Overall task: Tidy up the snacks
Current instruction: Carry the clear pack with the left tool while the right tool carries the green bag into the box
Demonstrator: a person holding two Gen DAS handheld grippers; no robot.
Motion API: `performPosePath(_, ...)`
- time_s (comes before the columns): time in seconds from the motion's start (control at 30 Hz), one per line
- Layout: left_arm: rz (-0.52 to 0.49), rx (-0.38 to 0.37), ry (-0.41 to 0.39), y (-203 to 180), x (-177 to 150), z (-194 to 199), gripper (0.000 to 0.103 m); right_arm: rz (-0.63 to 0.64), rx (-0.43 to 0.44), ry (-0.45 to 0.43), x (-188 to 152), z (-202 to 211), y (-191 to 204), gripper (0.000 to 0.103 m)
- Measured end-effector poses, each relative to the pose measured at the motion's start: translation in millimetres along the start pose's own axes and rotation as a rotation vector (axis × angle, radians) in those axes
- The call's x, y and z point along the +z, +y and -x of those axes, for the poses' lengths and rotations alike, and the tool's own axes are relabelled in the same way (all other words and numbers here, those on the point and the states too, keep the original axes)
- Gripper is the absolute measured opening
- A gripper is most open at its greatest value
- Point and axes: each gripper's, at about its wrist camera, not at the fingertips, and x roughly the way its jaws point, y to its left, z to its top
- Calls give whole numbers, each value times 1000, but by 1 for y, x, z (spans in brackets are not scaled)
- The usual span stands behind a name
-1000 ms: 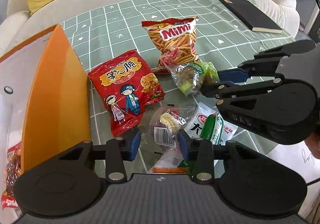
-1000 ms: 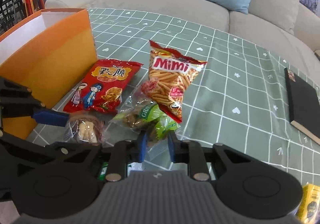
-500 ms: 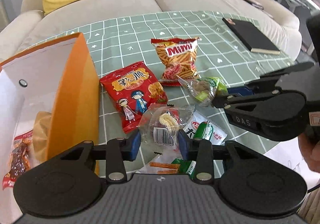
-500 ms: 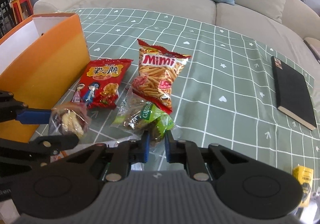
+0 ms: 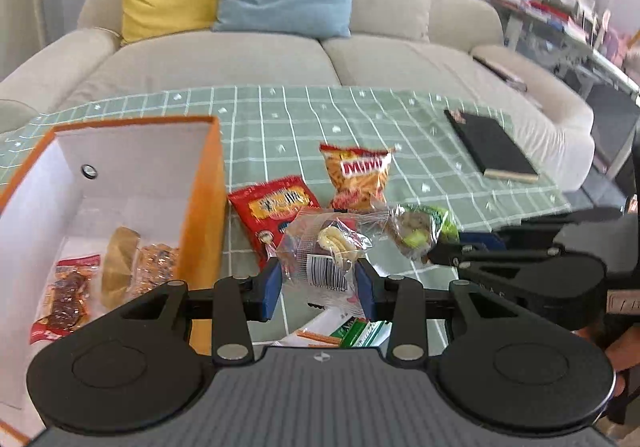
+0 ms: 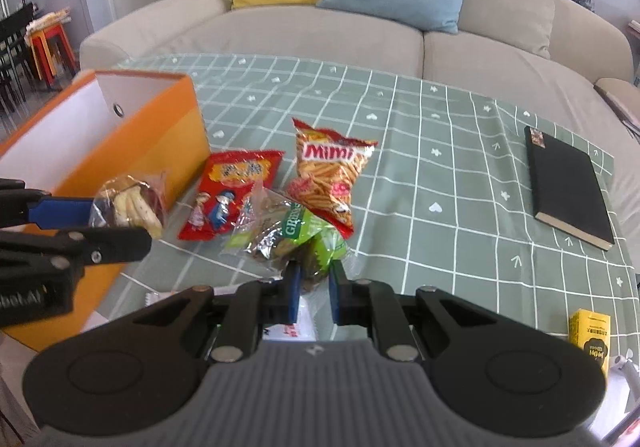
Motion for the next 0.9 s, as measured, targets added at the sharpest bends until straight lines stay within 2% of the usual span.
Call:
performPosePath(0.43, 91, 29, -122, 39, 9, 55, 44, -62, 143, -148, 2, 48, 41, 10)
performPosePath(0.57, 132, 61, -153, 62, 13, 67, 44, -59, 168, -192, 9, 58, 60, 10)
performPosePath(0.7, 162, 104, -172, 85, 17, 72, 44, -35, 183, -199, 22, 59, 81, 10)
performPosePath(0.9, 160, 198, -145, 118, 25, 67, 44, 67, 196, -210, 41, 56, 122, 10)
